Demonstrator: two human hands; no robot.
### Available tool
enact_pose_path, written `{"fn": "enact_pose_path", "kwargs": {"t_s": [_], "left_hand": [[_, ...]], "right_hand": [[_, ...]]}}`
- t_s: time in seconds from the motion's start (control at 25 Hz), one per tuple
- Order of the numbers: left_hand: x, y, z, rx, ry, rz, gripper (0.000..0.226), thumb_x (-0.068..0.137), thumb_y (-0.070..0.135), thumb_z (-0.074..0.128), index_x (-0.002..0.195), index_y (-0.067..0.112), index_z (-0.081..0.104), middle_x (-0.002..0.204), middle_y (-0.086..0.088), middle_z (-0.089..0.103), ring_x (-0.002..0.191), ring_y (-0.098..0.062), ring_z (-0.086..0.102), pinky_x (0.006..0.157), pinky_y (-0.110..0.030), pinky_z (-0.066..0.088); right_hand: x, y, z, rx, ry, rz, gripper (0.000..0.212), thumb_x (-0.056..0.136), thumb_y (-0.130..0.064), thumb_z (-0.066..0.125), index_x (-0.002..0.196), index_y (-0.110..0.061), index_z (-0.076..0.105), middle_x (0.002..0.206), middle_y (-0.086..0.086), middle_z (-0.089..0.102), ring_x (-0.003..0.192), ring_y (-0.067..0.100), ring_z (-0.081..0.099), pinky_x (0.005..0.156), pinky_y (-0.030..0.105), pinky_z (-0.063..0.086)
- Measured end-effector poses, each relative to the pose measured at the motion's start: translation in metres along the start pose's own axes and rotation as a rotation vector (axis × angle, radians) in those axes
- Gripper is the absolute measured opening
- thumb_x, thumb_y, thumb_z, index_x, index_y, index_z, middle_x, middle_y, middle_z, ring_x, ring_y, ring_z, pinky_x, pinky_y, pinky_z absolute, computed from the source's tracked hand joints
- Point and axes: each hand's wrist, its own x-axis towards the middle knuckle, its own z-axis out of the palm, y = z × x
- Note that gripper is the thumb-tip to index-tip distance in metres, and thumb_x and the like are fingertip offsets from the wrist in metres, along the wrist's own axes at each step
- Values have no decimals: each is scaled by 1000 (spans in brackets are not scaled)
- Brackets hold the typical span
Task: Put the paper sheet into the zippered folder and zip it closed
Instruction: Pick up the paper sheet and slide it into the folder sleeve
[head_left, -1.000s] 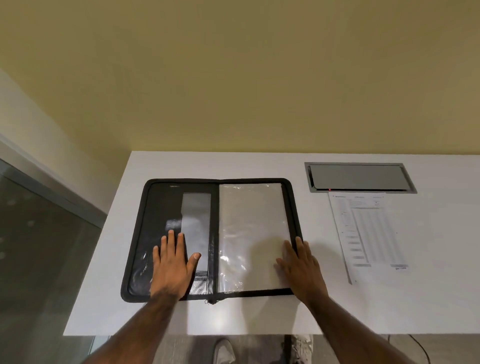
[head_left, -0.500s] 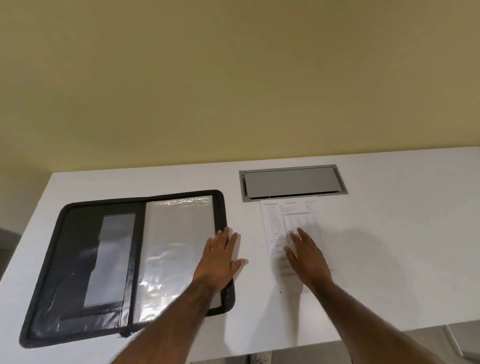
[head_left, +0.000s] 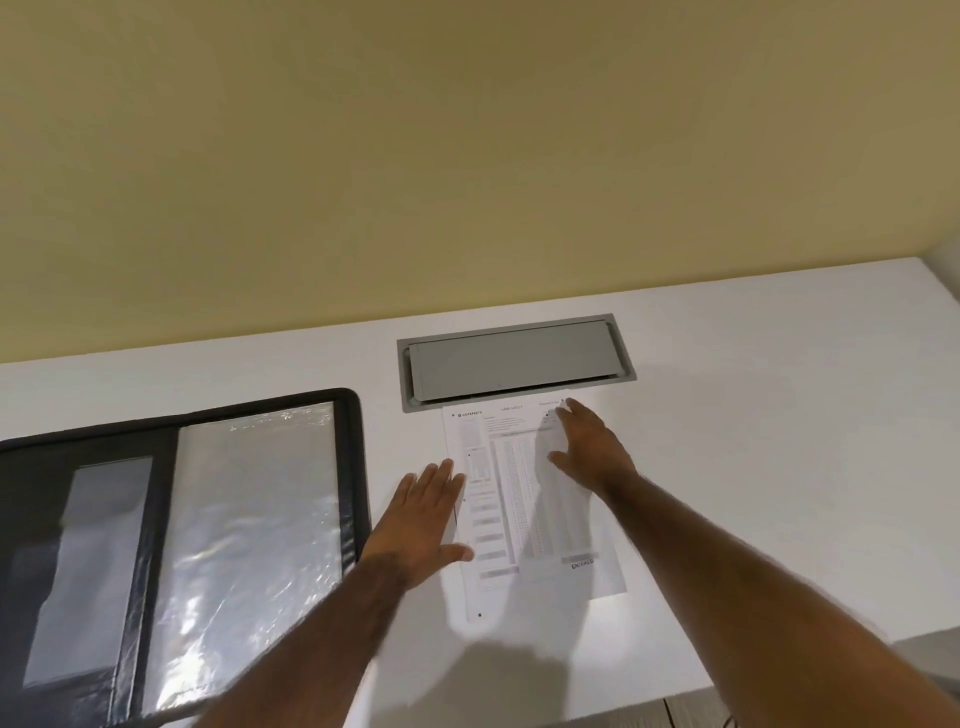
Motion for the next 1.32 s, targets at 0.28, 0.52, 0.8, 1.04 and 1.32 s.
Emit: {"fn": "enact_pose_path", "kwargs": {"t_s": [0.28, 0.52, 0.8, 1.04, 1.32], "left_hand": [[2, 4, 1, 34, -38, -38, 99, 93, 68, 42, 156, 24, -20, 159, 2, -35, 149, -23, -29, 124, -47, -9], [3, 5, 4, 92, -51, -44, 99, 92, 71, 37, 155, 22, -23, 159, -1, -37, 148, -27, -30, 124, -49, -8], [-7, 10, 11, 76, -56, -41, 97, 93, 70, 34, 151, 22, -28, 157, -1, -39, 147, -27, -32, 124, -48, -9], [-10, 12, 12, 74, -61, -50, 99, 94, 69, 37, 153, 20, -25, 157, -1, -39, 147, -27, -33, 123, -49, -12], [-11, 13, 10, 106, -66, -66, 100, 93, 69, 38, 148, 20, -29, 158, -2, -37, 147, -29, -31, 122, -51, -14]], "right_hand": [[38, 3, -12, -123, -109, -46, 100, 73, -44, 79, 152, -21, 23, 162, 7, 20, 145, 32, 24, 111, 56, 32], [32, 1, -9, -6, 54, -89, 76, 81, -34, 74, 144, -17, 35, 144, 7, 46, 130, 28, 43, 102, 41, 45], [25, -11, -6, -6, 59, -62, 72, 87, -41, 69, 145, -13, 39, 141, 8, 48, 128, 25, 45, 103, 39, 46], [24, -10, -6, -11, 39, -61, 75, 82, -42, 74, 142, -13, 40, 144, 7, 45, 130, 26, 41, 104, 39, 46], [26, -12, -12, 7, 9, -13, 81, 76, -55, 73, 141, -18, 42, 140, 7, 49, 126, 27, 46, 101, 45, 47]]}}
